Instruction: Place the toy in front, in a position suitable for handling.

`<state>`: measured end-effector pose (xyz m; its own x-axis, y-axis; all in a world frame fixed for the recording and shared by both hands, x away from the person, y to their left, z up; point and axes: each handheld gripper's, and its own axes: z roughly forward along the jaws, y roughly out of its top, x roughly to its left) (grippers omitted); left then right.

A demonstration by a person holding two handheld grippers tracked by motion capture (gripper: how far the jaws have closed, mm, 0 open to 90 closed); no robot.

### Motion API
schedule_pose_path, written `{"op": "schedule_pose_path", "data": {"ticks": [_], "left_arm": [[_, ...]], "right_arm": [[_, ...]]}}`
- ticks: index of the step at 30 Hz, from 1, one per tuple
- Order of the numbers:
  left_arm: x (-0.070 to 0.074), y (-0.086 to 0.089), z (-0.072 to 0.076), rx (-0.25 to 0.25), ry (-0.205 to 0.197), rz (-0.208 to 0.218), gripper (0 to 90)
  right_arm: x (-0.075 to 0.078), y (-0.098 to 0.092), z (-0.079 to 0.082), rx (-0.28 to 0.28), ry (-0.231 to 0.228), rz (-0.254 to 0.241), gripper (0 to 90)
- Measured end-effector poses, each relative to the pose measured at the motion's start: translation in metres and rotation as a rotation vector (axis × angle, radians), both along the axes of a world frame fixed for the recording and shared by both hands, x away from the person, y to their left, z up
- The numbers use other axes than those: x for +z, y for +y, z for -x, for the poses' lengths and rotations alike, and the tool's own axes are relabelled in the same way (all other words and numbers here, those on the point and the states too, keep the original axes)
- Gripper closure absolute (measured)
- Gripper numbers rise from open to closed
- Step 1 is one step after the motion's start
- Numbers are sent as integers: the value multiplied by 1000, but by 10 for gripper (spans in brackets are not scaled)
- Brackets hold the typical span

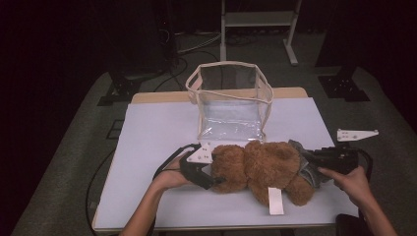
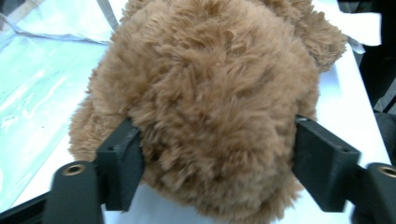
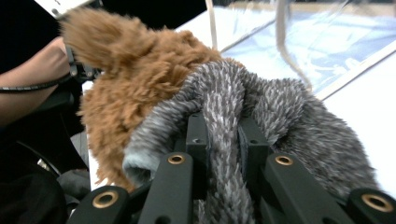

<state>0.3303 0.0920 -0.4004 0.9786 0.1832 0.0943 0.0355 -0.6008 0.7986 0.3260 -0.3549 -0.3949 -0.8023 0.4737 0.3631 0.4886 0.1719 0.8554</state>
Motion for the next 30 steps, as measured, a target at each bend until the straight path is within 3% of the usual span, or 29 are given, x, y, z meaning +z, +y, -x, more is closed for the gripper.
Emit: {"op": "schedule_pose_path", "data": {"ticks": [5,9,12,13,15,16,19,25,27,29,30], "left_arm": [[0,7,-3,12,1,70,122],[-11,-2,-2,-3,7,55,55],[-19,-13,-4,19,-8,31,19],[-19,-14,-5,33,-9,26,22],[-16,-14,-6,50,-15,37,130],[-13,-13,-7,50,-24,28,209],[0,-12,-5,52,-54,21,291],[22,5,-1,52,-68,-18,314],[22,14,1,60,-61,-32,312],[16,22,3,72,-60,-51,295],[14,24,4,78,-52,-31,279]], "right_arm": [[24,-9,13,11,-55,9,774],[38,4,18,73,-89,32,774],[34,17,15,104,-80,76,772],[31,21,12,107,-72,94,772],[27,25,9,100,-66,114,771],[24,26,7,91,-63,114,770],[23,23,3,85,-55,79,770],[20,37,-5,110,-51,87,770],[14,44,-9,119,-33,94,770],[4,53,-12,131,-9,133,769],[-1,56,-14,142,5,143,768]]}}
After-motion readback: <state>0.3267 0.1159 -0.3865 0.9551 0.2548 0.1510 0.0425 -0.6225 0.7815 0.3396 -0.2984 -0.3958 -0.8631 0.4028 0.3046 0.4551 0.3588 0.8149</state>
